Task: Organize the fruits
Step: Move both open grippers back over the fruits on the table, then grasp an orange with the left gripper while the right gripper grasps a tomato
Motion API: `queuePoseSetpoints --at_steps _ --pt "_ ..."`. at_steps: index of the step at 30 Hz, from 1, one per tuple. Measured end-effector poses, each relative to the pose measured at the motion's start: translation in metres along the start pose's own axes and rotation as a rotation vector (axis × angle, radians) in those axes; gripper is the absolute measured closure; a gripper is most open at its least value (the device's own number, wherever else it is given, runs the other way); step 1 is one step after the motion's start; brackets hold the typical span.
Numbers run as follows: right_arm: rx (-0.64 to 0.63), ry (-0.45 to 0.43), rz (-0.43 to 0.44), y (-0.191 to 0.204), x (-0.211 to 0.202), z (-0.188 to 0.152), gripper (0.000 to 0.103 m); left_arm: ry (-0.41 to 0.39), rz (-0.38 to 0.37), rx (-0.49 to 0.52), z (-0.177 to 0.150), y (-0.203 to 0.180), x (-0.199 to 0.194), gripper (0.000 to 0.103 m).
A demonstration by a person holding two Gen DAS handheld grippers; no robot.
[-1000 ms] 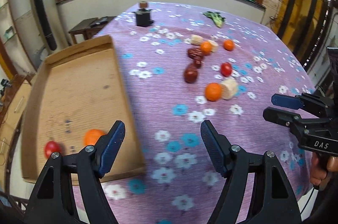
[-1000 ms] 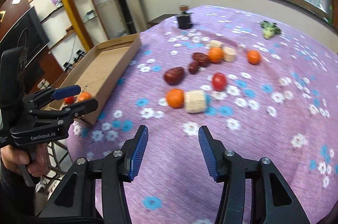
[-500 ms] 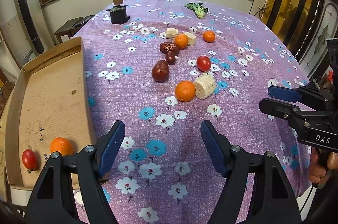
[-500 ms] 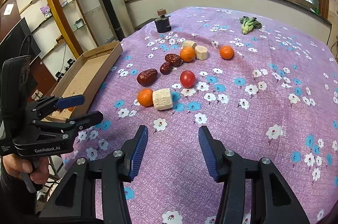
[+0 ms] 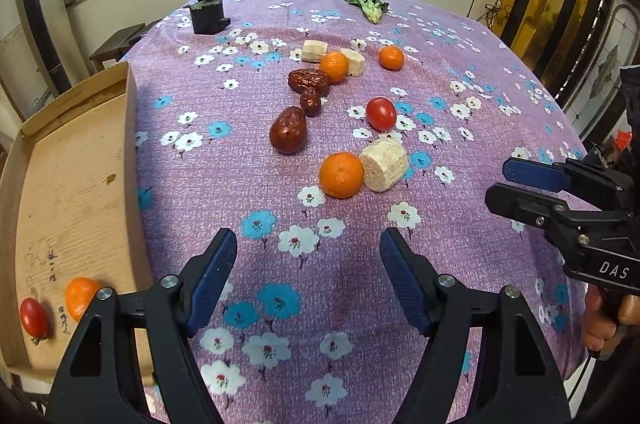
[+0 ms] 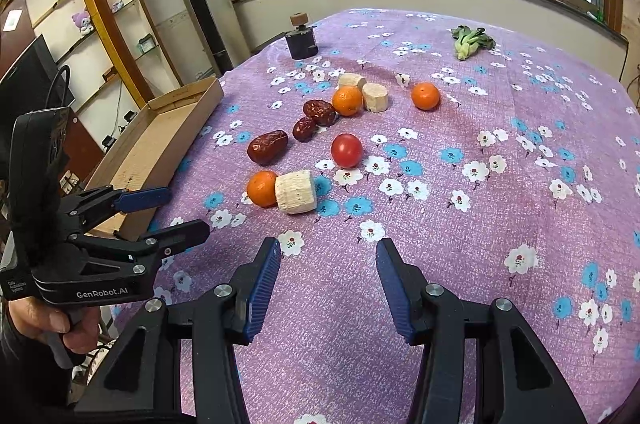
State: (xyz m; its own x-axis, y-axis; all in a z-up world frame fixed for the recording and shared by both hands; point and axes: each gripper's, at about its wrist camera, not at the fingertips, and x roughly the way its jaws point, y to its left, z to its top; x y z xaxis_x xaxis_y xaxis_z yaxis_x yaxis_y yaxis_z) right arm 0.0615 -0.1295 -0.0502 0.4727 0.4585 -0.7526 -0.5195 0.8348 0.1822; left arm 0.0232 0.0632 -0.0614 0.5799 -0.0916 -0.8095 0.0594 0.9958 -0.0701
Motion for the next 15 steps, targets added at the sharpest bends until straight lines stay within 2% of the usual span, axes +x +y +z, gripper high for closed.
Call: queuePoseSetpoints --at_steps 10,15 --pt "0.023 0.014 -0.037 -0.012 0.039 0.032 0.053 0.037 -0.031 0.011 0.02 0.0 0.039 0.029" --pt "0.043 0.037 -0.043 -0.017 0.072 0.057 0.058 0.057 -0.05 0.021 0.03 -0.001 0.055 0.035"
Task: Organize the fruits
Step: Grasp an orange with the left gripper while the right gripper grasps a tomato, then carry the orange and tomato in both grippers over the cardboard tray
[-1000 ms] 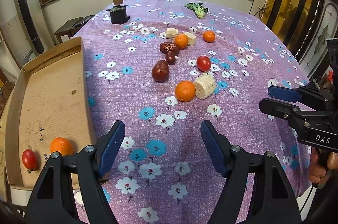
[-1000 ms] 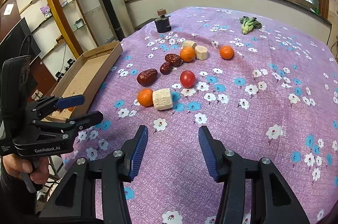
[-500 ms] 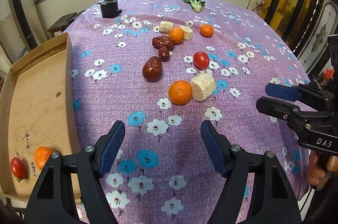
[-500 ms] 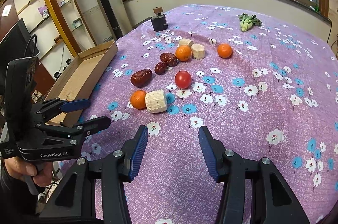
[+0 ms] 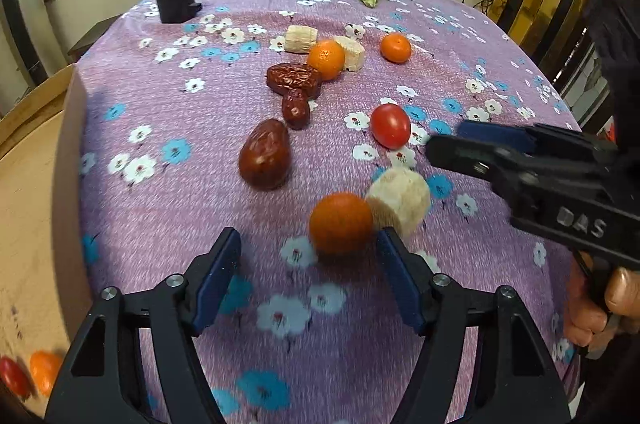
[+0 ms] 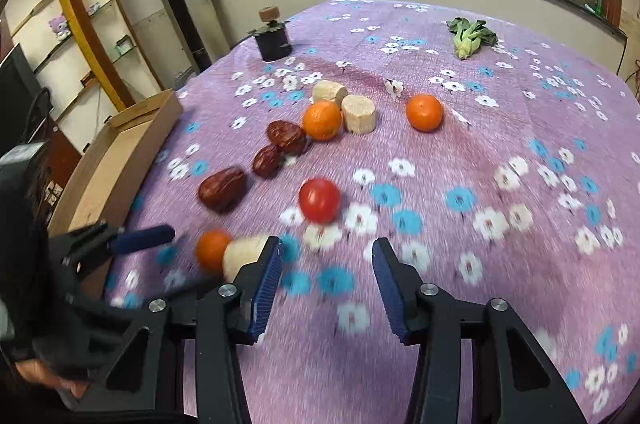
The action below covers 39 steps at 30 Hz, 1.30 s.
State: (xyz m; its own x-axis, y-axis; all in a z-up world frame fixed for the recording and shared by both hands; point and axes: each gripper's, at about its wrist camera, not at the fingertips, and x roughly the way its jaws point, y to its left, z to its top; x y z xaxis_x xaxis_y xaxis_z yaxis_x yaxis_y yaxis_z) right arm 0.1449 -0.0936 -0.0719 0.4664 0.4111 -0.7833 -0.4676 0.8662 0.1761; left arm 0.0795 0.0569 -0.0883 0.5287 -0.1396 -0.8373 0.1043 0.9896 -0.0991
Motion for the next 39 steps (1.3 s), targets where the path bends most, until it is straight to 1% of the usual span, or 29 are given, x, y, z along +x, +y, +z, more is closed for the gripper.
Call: queuePoseSetpoints --at_steps 2,3,4,6,8,9,10,12,15,17,21,27,39 --pt "-0.004 0.008 -0.002 0.002 0.011 0.007 0.058 0.0 -0.007 0.005 0.004 0.0 0.004 0.039" --pt "-0.009 0.017 -0.006 0.003 0.019 0.011 0.058 -0.002 -0.01 0.007 0.005 0.001 0.006 0.039" --pt "-0.01 0.021 -0.01 0.003 0.024 0.013 0.06 -0.008 -0.007 0.013 0.007 0.0 0.007 0.041" --pt "-0.011 0.038 -0.016 0.005 0.037 0.017 0.066 -0.017 -0.006 0.029 0.009 -0.002 0.008 0.049" --pt "-0.009 0.04 -0.01 0.006 0.044 0.019 0.072 -0.026 -0.016 0.047 0.01 -0.004 0.009 0.062" --pt "-0.009 0.036 -0.013 0.006 0.044 0.019 0.072 -0.03 -0.023 0.055 0.01 -0.005 0.009 0.066" --pt "-0.013 0.034 -0.019 0.007 0.044 0.018 0.073 -0.03 -0.034 0.061 0.01 -0.006 0.01 0.075" --pt "-0.012 0.031 -0.028 0.008 0.042 0.016 0.073 -0.032 -0.041 0.063 0.01 -0.007 0.009 0.075" --pt "0.015 0.013 -0.011 0.004 0.03 0.011 0.073 -0.03 -0.068 0.04 0.01 -0.003 0.008 0.075" --pt "0.028 -0.002 -0.008 0.002 0.018 0.007 0.073 -0.031 -0.072 0.037 0.008 -0.002 0.005 0.075" --pt "0.053 -0.033 -0.004 -0.001 -0.005 -0.004 0.073 -0.049 -0.065 0.032 0.002 -0.003 -0.008 0.075" --pt "0.057 -0.055 0.002 0.003 -0.028 -0.014 0.073 -0.075 -0.034 0.024 -0.006 -0.003 -0.028 0.075" --pt "0.029 -0.08 0.024 0.027 -0.052 -0.03 0.073 -0.122 0.018 -0.015 -0.023 0.009 -0.06 0.075"
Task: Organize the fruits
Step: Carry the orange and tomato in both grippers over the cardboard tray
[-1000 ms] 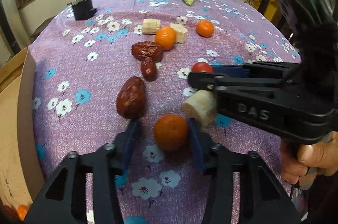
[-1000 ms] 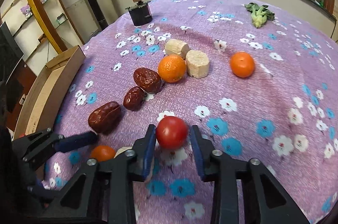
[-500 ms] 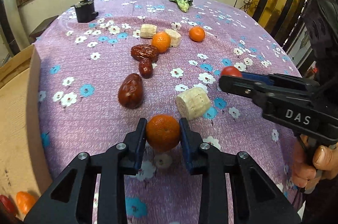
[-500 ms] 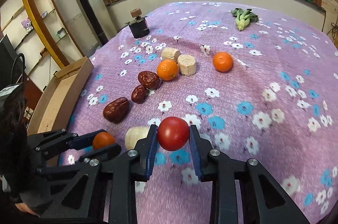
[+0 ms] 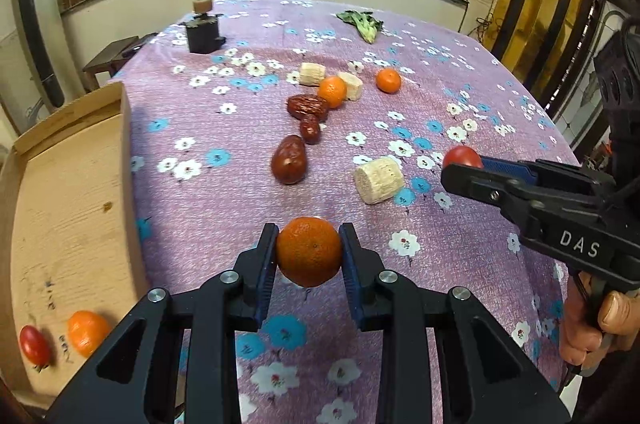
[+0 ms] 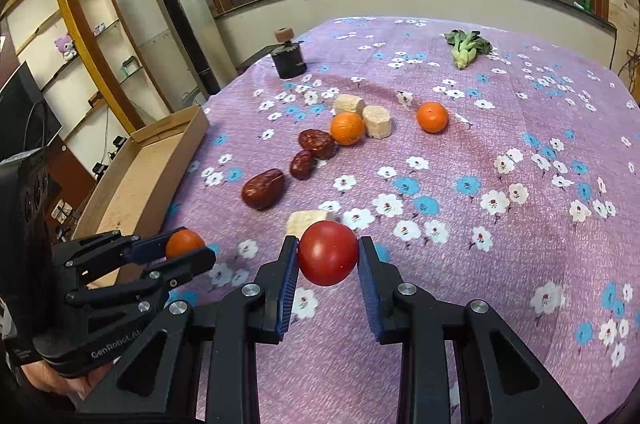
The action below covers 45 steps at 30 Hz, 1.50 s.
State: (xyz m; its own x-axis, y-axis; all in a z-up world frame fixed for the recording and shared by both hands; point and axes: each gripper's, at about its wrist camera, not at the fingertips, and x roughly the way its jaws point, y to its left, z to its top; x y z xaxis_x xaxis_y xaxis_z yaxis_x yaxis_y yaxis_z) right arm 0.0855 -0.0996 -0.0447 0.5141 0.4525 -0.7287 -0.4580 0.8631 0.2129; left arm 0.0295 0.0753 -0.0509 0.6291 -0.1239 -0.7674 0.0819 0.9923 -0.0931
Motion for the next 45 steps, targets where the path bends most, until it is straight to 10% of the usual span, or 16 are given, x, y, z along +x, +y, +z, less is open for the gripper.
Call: queuePoseSetpoints --at_steps 45 --pt "-0.219 0.06 0.139 0.129 0.026 -0.008 0.073 -0.06 0.126 -0.183 -0.032 0.101 -0.045 0.075"
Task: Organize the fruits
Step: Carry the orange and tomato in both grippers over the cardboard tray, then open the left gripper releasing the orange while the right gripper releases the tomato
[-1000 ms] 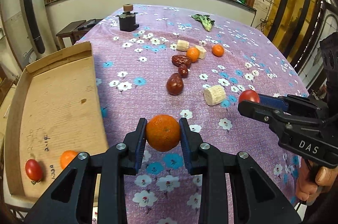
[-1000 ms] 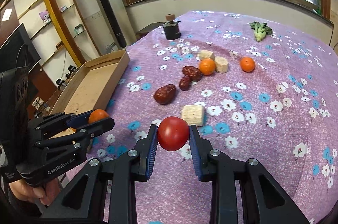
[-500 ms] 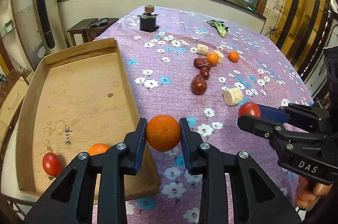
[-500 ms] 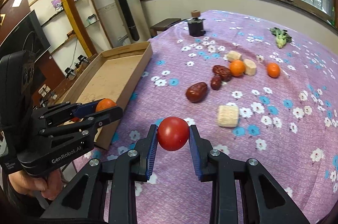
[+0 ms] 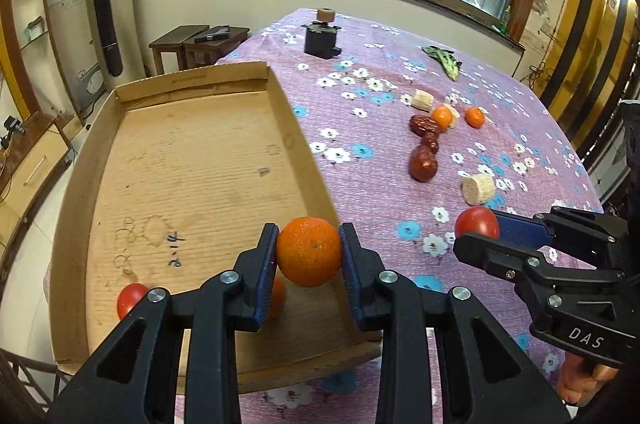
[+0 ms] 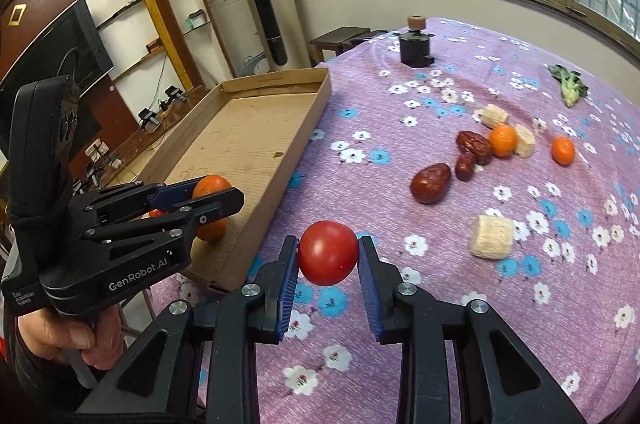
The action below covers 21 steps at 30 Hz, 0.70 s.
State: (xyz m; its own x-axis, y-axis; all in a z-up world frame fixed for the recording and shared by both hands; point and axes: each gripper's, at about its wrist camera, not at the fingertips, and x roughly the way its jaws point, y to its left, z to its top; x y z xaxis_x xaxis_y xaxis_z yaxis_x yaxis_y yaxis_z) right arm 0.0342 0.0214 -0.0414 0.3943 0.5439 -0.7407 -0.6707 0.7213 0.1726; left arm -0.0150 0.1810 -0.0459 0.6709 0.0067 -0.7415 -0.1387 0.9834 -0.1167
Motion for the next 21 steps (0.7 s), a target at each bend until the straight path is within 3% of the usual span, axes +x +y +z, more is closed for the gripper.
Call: queuePoseSetpoints --at_steps 10,21 --pt "-0.044 0.017 0.035 0.024 0.019 0.012 0.073 0.003 0.031 -0.039 -0.002 0.027 -0.001 0.075" --pt "-0.121 0.032 0.099 0.061 0.047 0.035 0.073 0.006 0.104 -0.137 0.001 0.084 -0.001 0.075"
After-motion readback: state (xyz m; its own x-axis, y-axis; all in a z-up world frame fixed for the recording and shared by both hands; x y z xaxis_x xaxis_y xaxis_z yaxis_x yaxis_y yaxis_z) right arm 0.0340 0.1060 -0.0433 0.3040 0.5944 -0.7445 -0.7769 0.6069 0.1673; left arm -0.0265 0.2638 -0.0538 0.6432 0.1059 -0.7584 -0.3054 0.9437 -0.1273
